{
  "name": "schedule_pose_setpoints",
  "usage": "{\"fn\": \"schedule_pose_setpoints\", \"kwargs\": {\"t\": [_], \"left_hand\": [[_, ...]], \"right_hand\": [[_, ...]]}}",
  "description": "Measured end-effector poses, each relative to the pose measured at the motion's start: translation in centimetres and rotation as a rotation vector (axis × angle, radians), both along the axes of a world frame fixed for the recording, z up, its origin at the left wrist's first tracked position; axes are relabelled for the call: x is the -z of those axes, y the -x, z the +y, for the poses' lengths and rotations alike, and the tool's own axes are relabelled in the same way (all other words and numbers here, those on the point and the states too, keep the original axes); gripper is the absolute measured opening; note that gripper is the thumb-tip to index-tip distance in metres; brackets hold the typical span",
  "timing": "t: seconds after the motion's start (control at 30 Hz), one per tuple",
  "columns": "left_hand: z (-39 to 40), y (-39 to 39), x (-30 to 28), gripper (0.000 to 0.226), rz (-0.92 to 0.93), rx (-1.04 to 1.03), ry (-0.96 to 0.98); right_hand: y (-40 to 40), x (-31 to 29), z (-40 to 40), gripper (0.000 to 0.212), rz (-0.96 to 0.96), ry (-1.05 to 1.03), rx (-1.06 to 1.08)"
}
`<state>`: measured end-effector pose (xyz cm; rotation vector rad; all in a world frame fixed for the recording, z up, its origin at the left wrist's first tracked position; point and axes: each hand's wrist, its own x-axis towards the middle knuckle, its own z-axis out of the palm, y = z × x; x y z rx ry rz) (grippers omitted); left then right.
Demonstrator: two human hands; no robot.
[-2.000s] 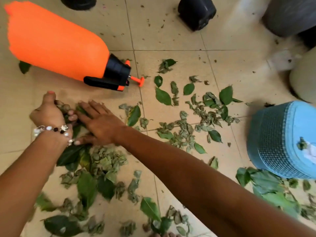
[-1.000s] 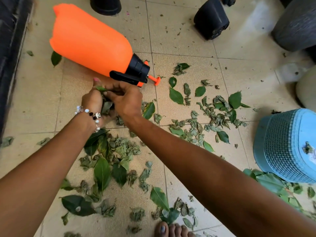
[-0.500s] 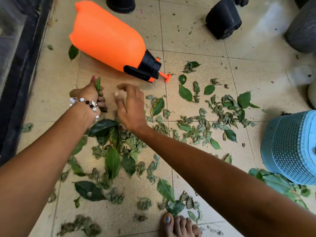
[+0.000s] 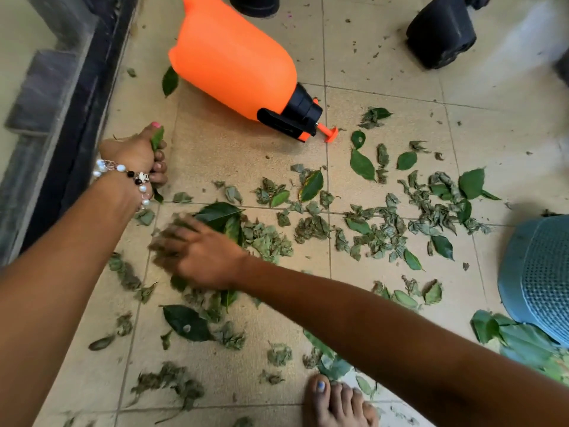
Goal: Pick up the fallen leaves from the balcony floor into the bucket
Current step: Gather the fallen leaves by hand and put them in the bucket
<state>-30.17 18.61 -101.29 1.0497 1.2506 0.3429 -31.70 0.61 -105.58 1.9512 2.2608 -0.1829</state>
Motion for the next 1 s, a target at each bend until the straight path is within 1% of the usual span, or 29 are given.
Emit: {"fn": "schedule_pose_setpoints", "kwargs": {"t": [0.07,0.13,0.17,0.23,0.27,0.3,0.33,0.37,0.4,0.5,0.53,0.57,0.6,0.63,0.67,0.7,0.73,0.77,0.8,0.83,0.87,0.9,0.93,0.97,1.0], "left_hand": [[-0.4,0.6,-0.6,0.036,-0.033,-0.016,-0.016],[0.3,1.4,-0.4,0.035,-0.010,-0.037,0.008],[0.6,1.6,-0.7,0.035,0.004,-0.036,0.002],[1.0,1.7,-1.1,0.035,0.013,-0.023,-0.003],[1.0,1.7,-1.2,0.035,0.018,-0.007,-0.018],[0.7,1.6,-1.4,0.035,0.020,0.004,-0.031],[0.6,1.5,-1.4,0.035,0.021,0.014,-0.040],[0.4,1.4,-1.3,0.036,0.024,0.032,-0.039],[0.2,1.4,-1.3,0.036,0.029,0.044,-0.035],[-0.5,1.4,-1.4,0.037,0.026,0.063,-0.026],[-0.6,1.6,-1.3,0.037,0.024,0.069,-0.026],[-0.7,1.7,-1.4,0.037,0.024,0.077,-0.020],[-0.7,2.0,-1.5,0.038,0.024,0.080,-0.012],[-0.6,2.2,-1.5,0.038,0.020,0.084,0.000],[-0.5,2.4,-1.5,0.038,0.013,0.083,0.013],[-0.4,2.8,-1.6,0.038,0.012,0.078,0.022],[-0.3,3.1,-1.7,0.038,0.009,0.075,0.028],[-0.1,3.5,-1.7,0.038,0.009,0.073,0.028],[0.0,3.9,-1.7,0.038,0.007,0.075,0.028],[0.1,4.2,-1.8,0.037,0.008,0.077,0.026],[0.3,4.6,-1.9,0.037,0.010,0.076,0.017],[0.5,4.9,-1.9,0.037,0.013,0.076,0.005],[0.7,5.2,-2.0,0.037,0.019,0.078,-0.009],[0.8,5.4,-2.1,0.037,0.022,0.082,-0.019],[0.9,5.6,-2.1,0.037,0.023,0.085,-0.021]], "right_hand": [[-2.3,-0.6,-0.3,0.039,0.009,-0.028,0.192],[-3.3,-1.5,-0.1,0.028,-0.029,-0.043,0.381],[-2.9,-1.8,0.2,0.024,-0.039,-0.069,0.434],[-0.8,-2.5,1.2,0.021,0.016,-0.192,0.424],[0.7,-2.8,1.6,0.022,0.091,-0.203,0.383],[2.6,-2.6,1.9,0.027,0.175,-0.185,0.284],[4.4,-2.7,2.2,0.036,0.217,-0.113,0.148],[6.1,-2.6,2.5,0.046,0.197,-0.043,-0.020],[7.5,-2.1,2.8,0.052,0.130,0.019,-0.169],[10.5,0.0,2.2,0.057,-0.013,0.231,-0.483],[10.7,-0.7,1.6,0.056,-0.033,0.211,-0.522],[10.5,-1.5,0.6,0.055,-0.097,0.120,-0.618],[9.9,-2.6,-0.3,0.055,-0.226,-0.003,-0.794],[9.4,-3.4,-0.7,0.056,-0.302,-0.115,-0.907],[8.5,-3.5,-0.4,0.053,-0.356,-0.233,-0.938],[7.7,-2.4,0.5,0.047,-0.304,-0.301,-0.777],[7.2,-1.3,1.3,0.036,-0.142,-0.196,-0.574],[7.1,0.0,1.9,0.028,0.030,-0.041,-0.475],[7.2,1.6,2.7,0.019,0.045,-0.064,-0.400],[7.1,2.5,3.2,0.011,0.022,-0.059,-0.260],[6.3,1.2,3.6,0.010,-0.026,-0.106,-0.190],[6.2,0.4,3.4,0.014,0.026,-0.097,-0.167],[6.7,-0.5,3.4,0.022,0.172,-0.062,-0.175],[8.0,-0.9,3.5,0.029,0.186,-0.125,-0.250],[9.7,-0.6,3.4,0.035,0.214,-0.130,-0.392]]}}
